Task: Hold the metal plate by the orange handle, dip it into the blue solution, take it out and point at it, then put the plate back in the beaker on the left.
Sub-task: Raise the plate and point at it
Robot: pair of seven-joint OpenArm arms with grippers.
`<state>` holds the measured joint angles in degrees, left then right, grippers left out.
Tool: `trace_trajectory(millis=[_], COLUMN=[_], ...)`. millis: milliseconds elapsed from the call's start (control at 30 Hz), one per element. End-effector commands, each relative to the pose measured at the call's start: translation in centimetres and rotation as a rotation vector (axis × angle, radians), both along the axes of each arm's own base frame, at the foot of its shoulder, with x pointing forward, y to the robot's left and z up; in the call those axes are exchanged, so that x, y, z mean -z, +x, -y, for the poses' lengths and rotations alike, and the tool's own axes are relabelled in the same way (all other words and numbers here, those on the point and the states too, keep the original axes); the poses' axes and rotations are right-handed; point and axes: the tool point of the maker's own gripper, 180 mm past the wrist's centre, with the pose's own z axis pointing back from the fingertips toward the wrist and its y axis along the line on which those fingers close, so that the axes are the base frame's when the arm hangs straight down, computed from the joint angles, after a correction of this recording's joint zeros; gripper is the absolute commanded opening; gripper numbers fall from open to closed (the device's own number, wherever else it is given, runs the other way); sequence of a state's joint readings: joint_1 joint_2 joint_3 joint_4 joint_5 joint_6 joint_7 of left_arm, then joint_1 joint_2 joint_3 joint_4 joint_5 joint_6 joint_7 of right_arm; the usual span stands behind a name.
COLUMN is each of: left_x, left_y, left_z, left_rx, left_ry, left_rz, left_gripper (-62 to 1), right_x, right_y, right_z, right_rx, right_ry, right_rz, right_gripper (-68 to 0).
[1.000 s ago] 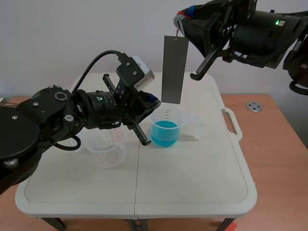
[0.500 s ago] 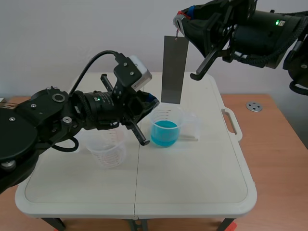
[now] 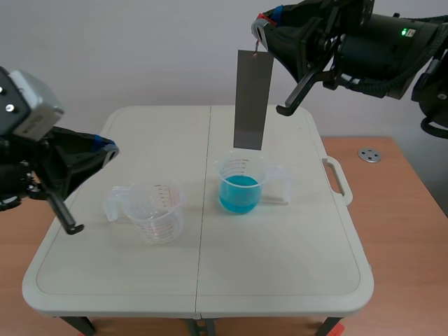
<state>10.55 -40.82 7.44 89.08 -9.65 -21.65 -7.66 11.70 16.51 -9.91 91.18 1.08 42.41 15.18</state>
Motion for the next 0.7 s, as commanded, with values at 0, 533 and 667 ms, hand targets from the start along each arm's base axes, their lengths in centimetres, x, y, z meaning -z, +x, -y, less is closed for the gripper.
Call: trace_trajectory(millis=[0, 533, 667], left_x=[-0.3, 3.9, 5.7], left_y=[-0.7, -10.5, -13.7], left_z=[-1.3, -12.2, -12.4], left_rx=[-0.019, -0.232, -0.258], left_ry=[-0.005, 0.164, 0.162], left_rz=[-0.003, -0.218, -0.316], left_gripper=[-59.4, -59.4, -59.4], right_x=[-2.3, -3.8, -4.2], right_y=[-0.1, -0.6, -0.9], right_z=[-0.1, -1.7, -2.8], right_rx=[-0.02, -0.076, -0.107], right_ry=[0.033, 0.071, 0.078], right_rz=[0.061, 0.106, 0.113], right_gripper=[-66.2, -66.2, -66.2])
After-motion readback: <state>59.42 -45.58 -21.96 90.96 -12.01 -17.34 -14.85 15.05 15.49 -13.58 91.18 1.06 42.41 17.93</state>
